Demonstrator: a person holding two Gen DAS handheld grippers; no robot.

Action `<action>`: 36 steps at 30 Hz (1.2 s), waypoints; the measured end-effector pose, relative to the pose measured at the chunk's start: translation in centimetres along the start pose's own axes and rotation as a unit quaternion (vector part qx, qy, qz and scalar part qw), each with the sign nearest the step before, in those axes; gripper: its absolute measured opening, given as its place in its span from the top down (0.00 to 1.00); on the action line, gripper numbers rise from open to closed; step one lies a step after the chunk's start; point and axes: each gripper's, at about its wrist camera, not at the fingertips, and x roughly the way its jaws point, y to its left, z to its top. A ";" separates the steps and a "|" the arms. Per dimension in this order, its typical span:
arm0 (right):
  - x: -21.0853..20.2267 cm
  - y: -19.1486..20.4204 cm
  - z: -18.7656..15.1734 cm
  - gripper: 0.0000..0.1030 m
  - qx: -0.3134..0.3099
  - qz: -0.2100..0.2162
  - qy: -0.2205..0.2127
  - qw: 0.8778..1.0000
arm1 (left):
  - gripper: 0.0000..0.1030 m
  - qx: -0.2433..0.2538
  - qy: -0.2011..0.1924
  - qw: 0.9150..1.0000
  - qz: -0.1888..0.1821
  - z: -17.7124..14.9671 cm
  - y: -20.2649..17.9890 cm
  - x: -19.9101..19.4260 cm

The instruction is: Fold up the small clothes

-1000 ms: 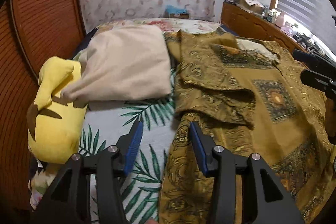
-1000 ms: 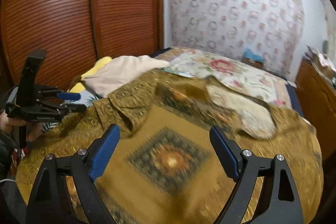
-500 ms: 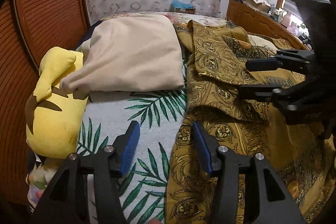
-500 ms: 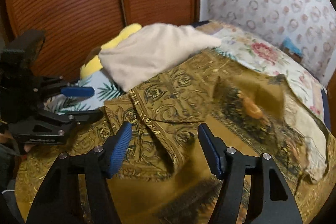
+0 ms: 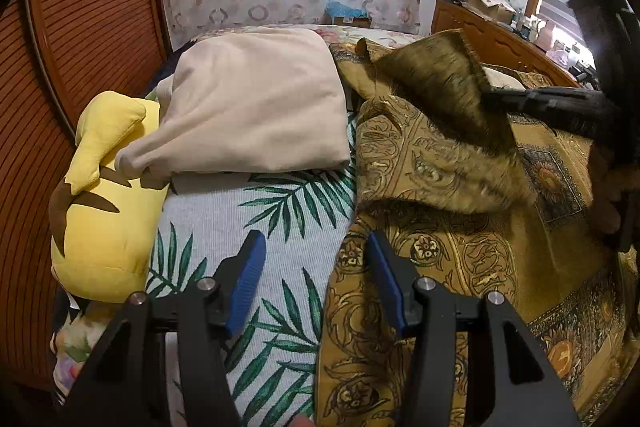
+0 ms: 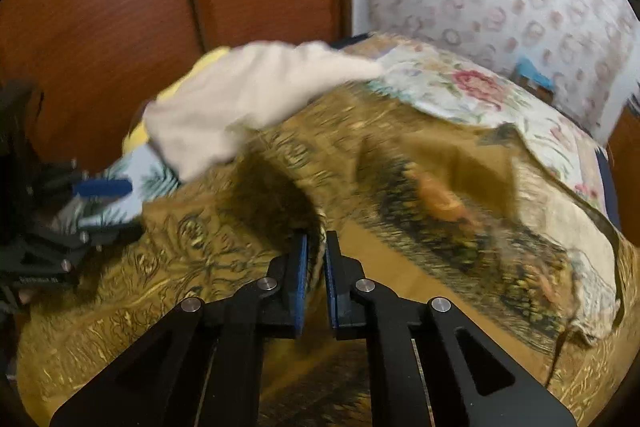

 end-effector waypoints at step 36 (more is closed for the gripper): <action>-0.6 -6.5 2.4 0.62 0.029 -0.023 0.005 0.999 | 0.63 -0.018 -0.018 0.997 -0.075 4.7 -1.6 1.5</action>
